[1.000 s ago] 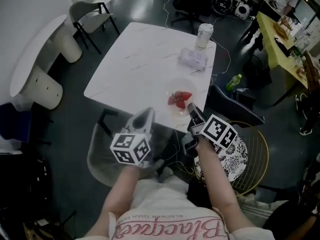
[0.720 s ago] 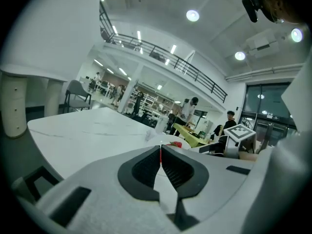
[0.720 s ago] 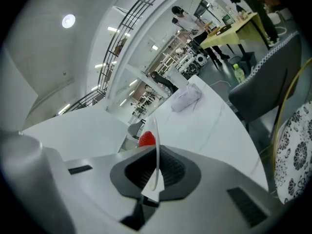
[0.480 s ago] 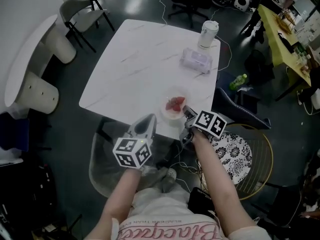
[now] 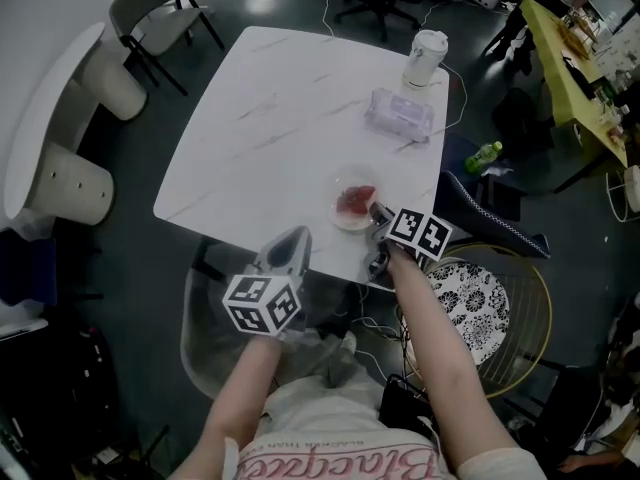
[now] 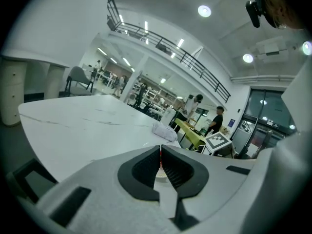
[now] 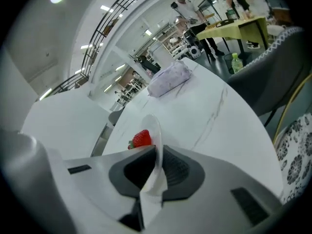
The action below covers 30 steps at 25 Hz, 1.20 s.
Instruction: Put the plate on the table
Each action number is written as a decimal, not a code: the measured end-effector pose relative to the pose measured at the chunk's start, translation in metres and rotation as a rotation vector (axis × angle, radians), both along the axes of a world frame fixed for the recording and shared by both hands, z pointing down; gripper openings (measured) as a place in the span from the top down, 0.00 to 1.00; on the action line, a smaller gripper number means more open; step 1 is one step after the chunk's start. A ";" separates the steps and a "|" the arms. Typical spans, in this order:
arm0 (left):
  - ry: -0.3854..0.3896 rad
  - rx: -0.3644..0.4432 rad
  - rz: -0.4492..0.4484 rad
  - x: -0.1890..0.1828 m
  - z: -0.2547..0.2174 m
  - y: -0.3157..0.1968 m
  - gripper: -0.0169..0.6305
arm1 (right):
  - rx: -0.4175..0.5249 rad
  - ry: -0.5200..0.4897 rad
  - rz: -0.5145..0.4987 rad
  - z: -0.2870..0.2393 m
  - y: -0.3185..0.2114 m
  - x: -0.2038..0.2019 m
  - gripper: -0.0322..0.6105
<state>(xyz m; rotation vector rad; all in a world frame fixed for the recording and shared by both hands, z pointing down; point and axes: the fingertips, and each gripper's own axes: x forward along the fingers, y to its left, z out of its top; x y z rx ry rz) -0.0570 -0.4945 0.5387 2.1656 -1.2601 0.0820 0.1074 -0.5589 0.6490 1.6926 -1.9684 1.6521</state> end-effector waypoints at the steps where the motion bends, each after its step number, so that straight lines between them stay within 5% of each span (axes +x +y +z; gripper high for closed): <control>1: 0.002 -0.002 -0.003 -0.001 0.001 -0.001 0.96 | 0.003 0.033 -0.012 0.002 -0.002 0.001 0.93; 10: -0.004 0.001 -0.022 -0.011 -0.002 0.000 0.96 | 0.014 0.462 -0.214 0.020 -0.016 0.007 0.80; 21: -0.014 0.027 -0.041 -0.017 -0.016 0.008 0.96 | 0.156 0.354 -0.189 -0.010 -0.008 0.014 0.82; 30: -0.009 0.112 -0.039 -0.006 -0.049 0.028 0.97 | 0.330 0.312 -0.199 -0.084 0.025 0.006 0.95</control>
